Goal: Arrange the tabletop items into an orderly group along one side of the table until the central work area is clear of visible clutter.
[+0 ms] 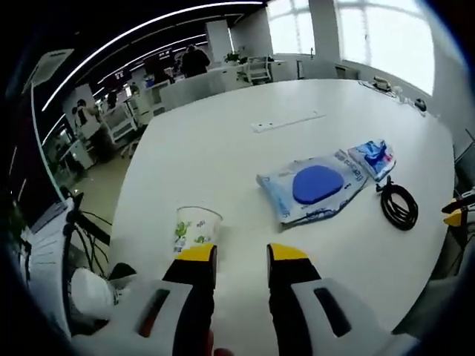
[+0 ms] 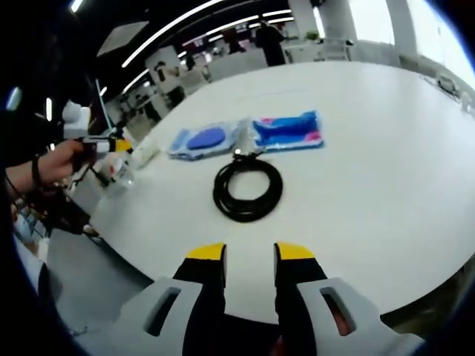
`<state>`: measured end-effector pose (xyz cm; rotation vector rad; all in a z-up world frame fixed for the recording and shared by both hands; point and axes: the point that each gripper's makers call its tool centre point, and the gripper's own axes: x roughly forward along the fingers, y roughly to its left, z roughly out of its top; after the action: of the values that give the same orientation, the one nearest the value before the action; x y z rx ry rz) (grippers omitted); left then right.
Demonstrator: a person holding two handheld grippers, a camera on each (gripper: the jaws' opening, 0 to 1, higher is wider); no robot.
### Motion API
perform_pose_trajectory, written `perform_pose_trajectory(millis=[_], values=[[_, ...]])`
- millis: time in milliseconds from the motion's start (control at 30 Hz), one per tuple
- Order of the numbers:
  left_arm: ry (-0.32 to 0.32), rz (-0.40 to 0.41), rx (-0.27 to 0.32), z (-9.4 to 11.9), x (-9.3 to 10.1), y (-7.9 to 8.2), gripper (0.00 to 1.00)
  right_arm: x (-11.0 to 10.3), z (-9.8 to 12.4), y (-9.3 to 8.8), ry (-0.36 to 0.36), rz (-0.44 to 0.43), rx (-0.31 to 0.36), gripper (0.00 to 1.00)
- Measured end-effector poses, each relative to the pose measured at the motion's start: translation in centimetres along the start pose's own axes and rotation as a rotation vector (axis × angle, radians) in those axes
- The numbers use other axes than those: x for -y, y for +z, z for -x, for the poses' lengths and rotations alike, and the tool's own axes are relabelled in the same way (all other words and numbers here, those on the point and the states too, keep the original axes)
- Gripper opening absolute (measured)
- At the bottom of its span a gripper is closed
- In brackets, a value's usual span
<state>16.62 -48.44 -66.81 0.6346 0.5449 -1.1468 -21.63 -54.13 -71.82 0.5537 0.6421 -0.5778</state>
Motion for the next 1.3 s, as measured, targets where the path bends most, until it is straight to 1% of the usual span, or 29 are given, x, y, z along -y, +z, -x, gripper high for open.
perform_pose_trajectory(millis=[33, 133, 200, 333, 433, 467, 633, 700, 800, 900, 1000, 1200, 1300], values=[[0.024, -0.02, -0.011, -0.4, -0.5, 0.2, 0.28, 0.0, 0.0, 0.0, 0.0, 0.001, 0.0, 0.23], [0.04, -0.042, -0.035, -1.3, -0.9, 0.4, 0.3, 0.0, 0.2, 0.1, 0.001, 0.004, -0.002, 0.23], [0.052, -0.061, -0.066, -1.9, -1.3, 0.1, 0.33, 0.1, 0.2, 0.1, 0.001, 0.006, -0.005, 0.23], [0.069, -0.05, -0.096, -3.0, -2.1, -0.1, 0.35, 0.5, 0.4, 0.0, -0.002, 0.002, -0.009, 0.23], [0.076, -0.024, -0.112, -3.7, -2.5, -0.1, 0.36, 0.7, 0.4, -0.1, -0.005, -0.007, -0.009, 0.23], [0.081, -0.02, -0.115, -3.5, -2.6, 0.0, 0.37, 0.8, 0.4, -0.1, -0.006, -0.008, -0.01, 0.23], [0.088, 0.019, -0.138, -4.2, -3.4, 0.1, 0.39, 1.1, 0.6, -0.2, -0.015, 0.004, -0.024, 0.23], [0.096, 0.035, -0.152, -4.5, -3.8, 0.1, 0.4, 1.2, 0.6, 0.0, -0.015, -0.003, -0.021, 0.23], [0.11, 0.034, -0.174, -5.1, -4.6, 0.1, 0.4, 1.5, 0.7, 0.3, -0.019, 0.001, -0.023, 0.23], [0.118, 0.04, -0.209, -5.9, -5.3, -0.1, 0.41, 1.8, 0.7, 0.7, -0.021, 0.005, -0.023, 0.23], [0.106, 0.044, -0.25, -6.6, -5.6, -0.6, 0.44, 1.9, 0.7, 1.1, -0.021, 0.016, -0.024, 0.23], [0.088, 0.056, -0.281, -7.5, -5.7, -1.1, 0.44, 1.9, 0.2, 1.9, -0.015, 0.024, -0.023, 0.23], [0.061, 0.079, -0.315, -7.9, -5.4, -2.0, 0.46, 1.7, 0.0, 2.1, -0.007, 0.032, -0.025, 0.23]])
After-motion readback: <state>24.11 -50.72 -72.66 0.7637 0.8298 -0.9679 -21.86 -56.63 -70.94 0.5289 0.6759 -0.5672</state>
